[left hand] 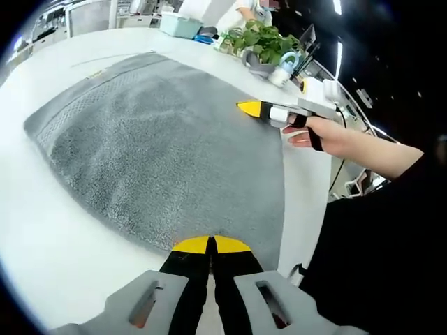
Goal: Fold the towel on the table until its edges align and the towel forms a compact rectangular stack.
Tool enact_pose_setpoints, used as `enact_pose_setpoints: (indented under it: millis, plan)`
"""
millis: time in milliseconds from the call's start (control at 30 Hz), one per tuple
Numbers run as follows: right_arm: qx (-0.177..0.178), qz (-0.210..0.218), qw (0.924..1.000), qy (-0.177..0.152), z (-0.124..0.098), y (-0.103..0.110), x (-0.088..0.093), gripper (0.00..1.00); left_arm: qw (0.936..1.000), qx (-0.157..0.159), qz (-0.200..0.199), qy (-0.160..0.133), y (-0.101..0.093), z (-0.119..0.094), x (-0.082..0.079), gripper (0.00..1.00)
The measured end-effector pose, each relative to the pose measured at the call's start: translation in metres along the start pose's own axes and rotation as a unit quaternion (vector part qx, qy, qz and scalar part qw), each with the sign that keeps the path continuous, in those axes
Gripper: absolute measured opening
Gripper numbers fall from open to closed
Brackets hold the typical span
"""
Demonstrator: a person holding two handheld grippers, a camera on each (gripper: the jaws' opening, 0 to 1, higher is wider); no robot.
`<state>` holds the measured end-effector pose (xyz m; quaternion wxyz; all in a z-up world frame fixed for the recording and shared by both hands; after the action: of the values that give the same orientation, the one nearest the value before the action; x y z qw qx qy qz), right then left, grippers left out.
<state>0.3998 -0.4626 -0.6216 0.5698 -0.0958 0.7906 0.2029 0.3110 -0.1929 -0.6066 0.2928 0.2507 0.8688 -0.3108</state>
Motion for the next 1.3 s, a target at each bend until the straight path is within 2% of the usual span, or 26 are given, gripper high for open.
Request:
enact_pose_setpoints:
  millis: [300,733,867,900,933,1100,1200,1300]
  plan:
    - [0.004,0.001,1.0000,0.004,-0.002,0.001,0.001,0.00,0.9997,-0.021,0.008,-0.007,0.005,-0.002,-0.003,0.01]
    - [0.005,-0.006,0.9999,0.009,-0.006,0.003,0.002,0.00,0.9966,-0.058,0.057,-0.013,0.013,-0.004,-0.009,0.01]
    - [0.005,-0.002,0.9999,0.008,-0.006,0.004,0.002,0.00,0.9931,-0.069,0.095,-0.005,0.014,-0.004,-0.012,0.01]
    - [0.005,-0.002,0.9999,0.009,-0.007,0.005,0.002,0.00,0.9895,-0.078,0.122,0.001,0.016,-0.003,-0.014,0.01]
    - [0.005,-0.002,0.9999,0.009,-0.007,0.005,0.002,0.00,0.9883,-0.081,0.129,0.001,0.015,-0.003,-0.015,0.01]
    - [0.005,0.001,1.0000,0.008,-0.008,0.005,0.003,0.00,0.9864,-0.088,0.139,-0.004,0.019,-0.004,-0.016,0.01]
    - [0.004,0.001,1.0000,0.008,-0.009,0.006,0.003,0.00,0.9806,-0.097,0.170,0.000,0.020,-0.003,-0.018,0.01]
    - [0.005,0.004,1.0000,0.007,-0.009,0.007,0.003,0.00,0.9790,-0.100,0.178,0.003,0.020,-0.003,-0.019,0.01]
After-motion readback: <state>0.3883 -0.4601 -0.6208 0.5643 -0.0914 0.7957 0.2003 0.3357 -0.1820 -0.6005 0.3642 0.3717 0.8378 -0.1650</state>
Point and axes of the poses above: the point that each gripper's makers call its tool centre point, and the gripper's own axes: z roughly forward along the fingers, y roughly to its left, x roughly out of its underside, the point moved 7 cm from there along -z, roughly backward along the fingers, and after that the axes turned 13 degrees about -y, right-handed, at the moved point
